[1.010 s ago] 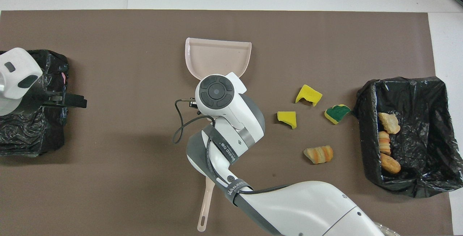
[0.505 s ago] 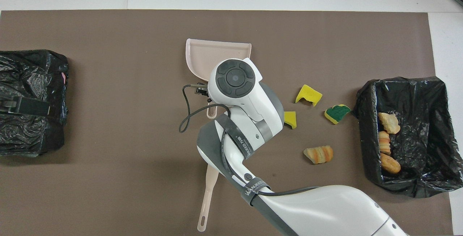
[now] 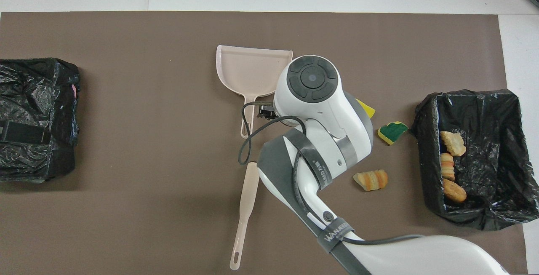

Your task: Sweep and dump trash in bin

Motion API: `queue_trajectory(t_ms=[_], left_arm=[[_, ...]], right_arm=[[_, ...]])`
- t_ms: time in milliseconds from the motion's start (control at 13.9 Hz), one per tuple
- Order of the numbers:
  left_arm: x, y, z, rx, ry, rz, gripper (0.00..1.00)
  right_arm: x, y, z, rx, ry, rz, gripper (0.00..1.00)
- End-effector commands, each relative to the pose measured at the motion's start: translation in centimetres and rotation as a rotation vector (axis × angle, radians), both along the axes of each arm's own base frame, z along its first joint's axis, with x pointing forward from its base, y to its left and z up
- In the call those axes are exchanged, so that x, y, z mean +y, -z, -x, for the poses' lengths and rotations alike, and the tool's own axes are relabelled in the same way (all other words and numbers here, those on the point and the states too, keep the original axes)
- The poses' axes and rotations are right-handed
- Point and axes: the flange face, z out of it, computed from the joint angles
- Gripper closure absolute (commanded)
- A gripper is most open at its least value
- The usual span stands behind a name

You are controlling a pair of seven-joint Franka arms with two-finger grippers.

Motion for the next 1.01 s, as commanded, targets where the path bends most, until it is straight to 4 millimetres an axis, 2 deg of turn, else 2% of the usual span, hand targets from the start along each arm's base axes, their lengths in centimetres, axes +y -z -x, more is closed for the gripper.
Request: queue_trajectory(t_ms=[0,144,289,433,505,577,649,794,938], left_arm=[[-0.2,0.2,0.0,-0.004,-0.011,-0.022,0.0],[-0.3,0.1,-0.5,-0.036,-0.022,-0.016,0.0],[-0.3,-0.1,-0.9,-0.062,-0.04,-0.012,0.0],[-0.9,-0.3,-0.9,-0.066,-0.029,-0.011,0.0],[-1.0,-0.3,-0.9,-0.066,-0.035,-0.011,0.0],[-1.1,-0.3,-0.9,-0.066,-0.032,-0.011,0.0],[-1.7,-0.2,-1.1,-0.081,-0.026,-0.009,0.0],[-4.1,1.0,-3.3,-0.139,-0.064,0.035,0.0],[-7.6,4.3,-6.4,-0.136,-0.122,0.125,0.0]], right_arm=[[-2.0,1.9,3.4,-0.011,-0.018,-0.016,0.0],[-1.0,2.4,5.8,-0.02,0.005,-0.067,0.0],[1.1,2.6,8.8,-0.011,0.029,-0.104,0.0],[4.0,2.5,11.6,-0.019,0.093,-0.111,0.0],[6.1,2.8,13.1,-0.015,0.13,-0.111,0.0],[8.4,3.6,14.7,-0.024,0.172,-0.121,0.0],[9.7,4.6,15.8,-0.037,0.226,-0.133,0.0],[12.8,6.6,18.6,-0.032,0.3,-0.139,0.0],[16.1,8.4,21.6,-0.027,0.344,-0.147,0.0]])
